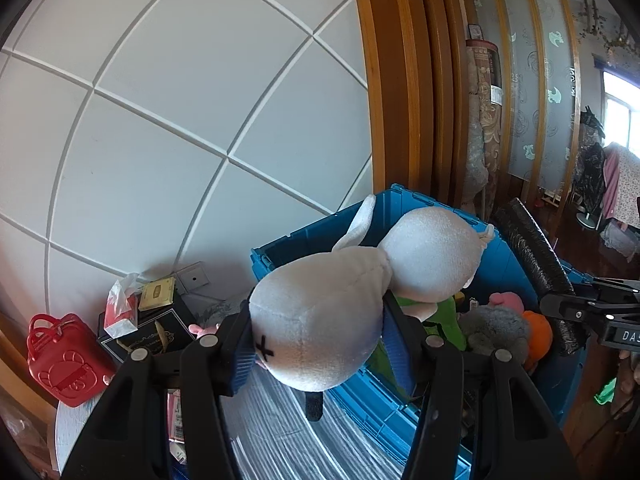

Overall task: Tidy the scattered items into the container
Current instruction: 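Lift the white goose and black roll and carry both over the blue crate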

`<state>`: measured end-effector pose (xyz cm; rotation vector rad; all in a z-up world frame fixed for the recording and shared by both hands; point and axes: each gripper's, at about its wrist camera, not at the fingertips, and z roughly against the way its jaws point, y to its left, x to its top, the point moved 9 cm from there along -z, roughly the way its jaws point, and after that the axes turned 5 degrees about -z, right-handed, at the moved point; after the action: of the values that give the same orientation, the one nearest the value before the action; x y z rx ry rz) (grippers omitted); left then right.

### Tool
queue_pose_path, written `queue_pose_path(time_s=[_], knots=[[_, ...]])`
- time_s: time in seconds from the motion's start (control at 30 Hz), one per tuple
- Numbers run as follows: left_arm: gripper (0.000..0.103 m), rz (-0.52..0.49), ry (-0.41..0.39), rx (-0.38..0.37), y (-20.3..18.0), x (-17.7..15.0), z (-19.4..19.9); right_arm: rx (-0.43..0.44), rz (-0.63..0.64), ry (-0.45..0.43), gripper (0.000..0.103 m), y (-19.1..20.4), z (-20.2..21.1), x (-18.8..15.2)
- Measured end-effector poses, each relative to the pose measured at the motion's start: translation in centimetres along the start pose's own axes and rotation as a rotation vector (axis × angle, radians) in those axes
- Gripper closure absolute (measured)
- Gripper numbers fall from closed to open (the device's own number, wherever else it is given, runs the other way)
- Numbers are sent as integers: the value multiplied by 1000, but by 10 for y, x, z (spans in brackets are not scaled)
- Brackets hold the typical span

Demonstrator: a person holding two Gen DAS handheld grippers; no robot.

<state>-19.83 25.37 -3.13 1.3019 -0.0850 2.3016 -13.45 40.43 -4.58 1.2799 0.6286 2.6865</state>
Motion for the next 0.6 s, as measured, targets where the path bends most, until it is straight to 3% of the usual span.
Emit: queue_pose_path(time_s=[0.6], knots=[[48,-76,13,-92,-71,38,-58,-75,-88,-21,69,-67,4,10]])
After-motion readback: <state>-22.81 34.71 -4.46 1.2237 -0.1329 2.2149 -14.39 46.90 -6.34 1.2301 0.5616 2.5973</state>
